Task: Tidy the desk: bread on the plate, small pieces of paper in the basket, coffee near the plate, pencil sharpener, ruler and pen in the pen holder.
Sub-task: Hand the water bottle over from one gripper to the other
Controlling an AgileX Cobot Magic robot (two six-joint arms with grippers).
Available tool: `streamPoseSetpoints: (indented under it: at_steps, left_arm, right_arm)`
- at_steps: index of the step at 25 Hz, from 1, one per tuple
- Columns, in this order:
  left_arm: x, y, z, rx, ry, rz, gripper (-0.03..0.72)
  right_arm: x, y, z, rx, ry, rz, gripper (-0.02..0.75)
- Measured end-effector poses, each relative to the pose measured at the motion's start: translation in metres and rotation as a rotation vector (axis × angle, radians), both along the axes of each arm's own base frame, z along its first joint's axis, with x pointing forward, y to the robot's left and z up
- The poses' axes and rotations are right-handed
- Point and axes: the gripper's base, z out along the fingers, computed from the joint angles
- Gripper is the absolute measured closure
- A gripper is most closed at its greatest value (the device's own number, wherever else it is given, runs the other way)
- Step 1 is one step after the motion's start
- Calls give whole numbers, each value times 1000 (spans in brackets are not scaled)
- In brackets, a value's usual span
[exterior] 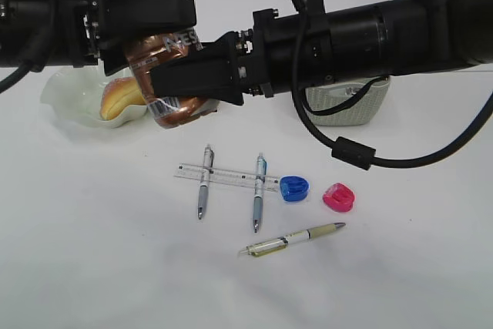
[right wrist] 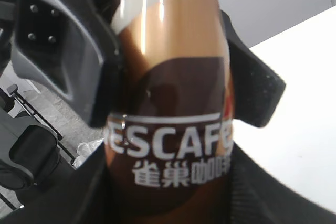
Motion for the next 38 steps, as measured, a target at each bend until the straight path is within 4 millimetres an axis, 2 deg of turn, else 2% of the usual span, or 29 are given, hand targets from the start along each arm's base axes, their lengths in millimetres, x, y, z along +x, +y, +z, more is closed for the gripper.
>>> streamPoseSetpoints:
  at_steps: [9,15,28,30,34,38]
  left_arm:
    - [2,1,0,3,0,18,132]
    - [8,-1,15,-7,-51,22,132]
    - [5,-1,10,54,-44,-12,135]
    - [5,-1,10,54,-44,-12,165]
    - [5,-1,10,54,-44,-12,269]
    - [5,-1,10,55,-44,-12,322]
  right_arm:
    - [0,0,0,0,0,0,362]
    - [-1,0,0,5,1,9,362]
    - [-1,0,1,7,1,12,362]
    - [-1,0,1,7,1,12,362]
    - [-1,0,1,7,3,11,362]
    - [-1,0,1,7,16,10,362]
